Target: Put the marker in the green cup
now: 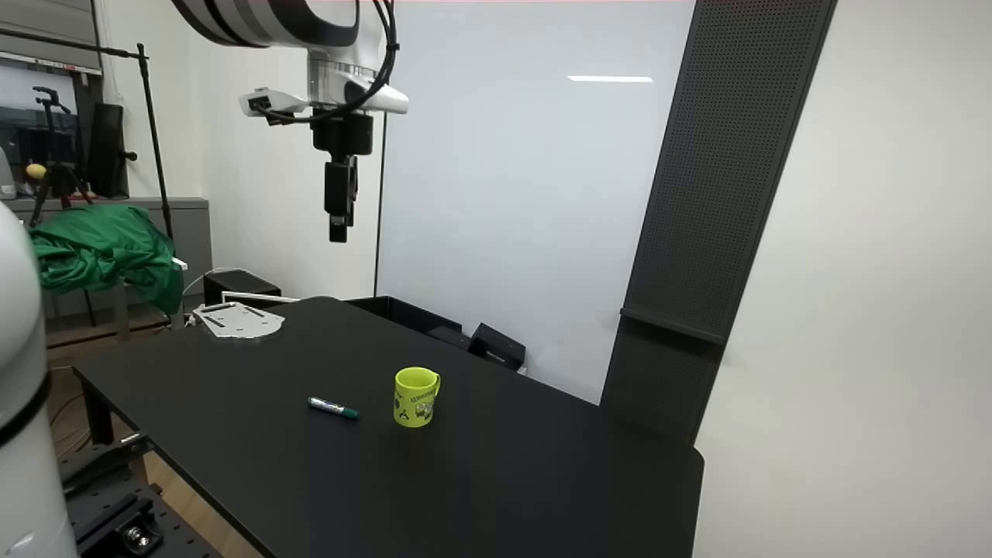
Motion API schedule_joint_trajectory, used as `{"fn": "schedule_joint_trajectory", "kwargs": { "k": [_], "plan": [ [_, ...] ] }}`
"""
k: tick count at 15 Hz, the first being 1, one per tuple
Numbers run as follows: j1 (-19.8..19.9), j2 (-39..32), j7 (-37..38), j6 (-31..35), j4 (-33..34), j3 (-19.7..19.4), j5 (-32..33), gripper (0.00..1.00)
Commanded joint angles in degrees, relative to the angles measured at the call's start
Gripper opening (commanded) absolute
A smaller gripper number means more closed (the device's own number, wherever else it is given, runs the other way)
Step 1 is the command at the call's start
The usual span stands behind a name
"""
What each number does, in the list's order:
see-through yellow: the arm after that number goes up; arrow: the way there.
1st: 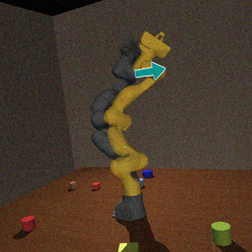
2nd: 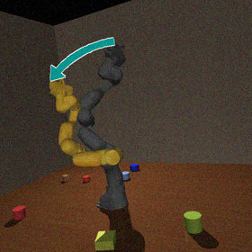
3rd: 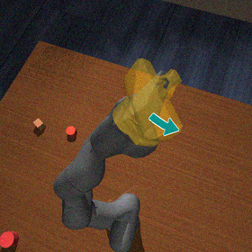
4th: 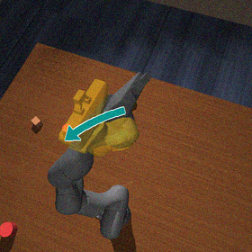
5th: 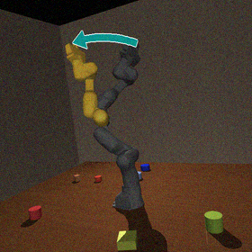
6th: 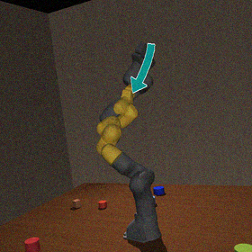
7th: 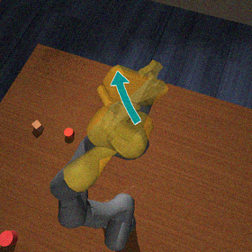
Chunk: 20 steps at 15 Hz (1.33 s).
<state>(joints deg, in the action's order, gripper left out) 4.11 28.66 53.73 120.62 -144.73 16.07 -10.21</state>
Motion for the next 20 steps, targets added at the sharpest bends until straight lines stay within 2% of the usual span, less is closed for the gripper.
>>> {"fn": "schedule_joint_trajectory", "kwargs": {
  "k": [1,6,9,13,18,19,20],
  "plan": [
    [-0.81,-6.61,10.8,6.18,2.44,1.22,0.2,1.0],
    [-3.12,-15.15,20.77,16.75,4.72,1.64,1.68,1.0],
    [-4.77,-19.86,25.13,20.55,6.43,1.7,4.2,1.0],
    [-7.23,-25.68,30.55,23.88,9.4,0.96,9.53,1.0],
    [-10.68,-31.87,36.37,23.76,13.82,-0.83,14.77,1.0],
    [-11.6,-33.19,34.68,23.53,14.82,-1.16,13.38,1.0],
    [-11.76,-29.93,32.52,24.65,11.28,-1.99,12.57,1.0]
  ]
}}
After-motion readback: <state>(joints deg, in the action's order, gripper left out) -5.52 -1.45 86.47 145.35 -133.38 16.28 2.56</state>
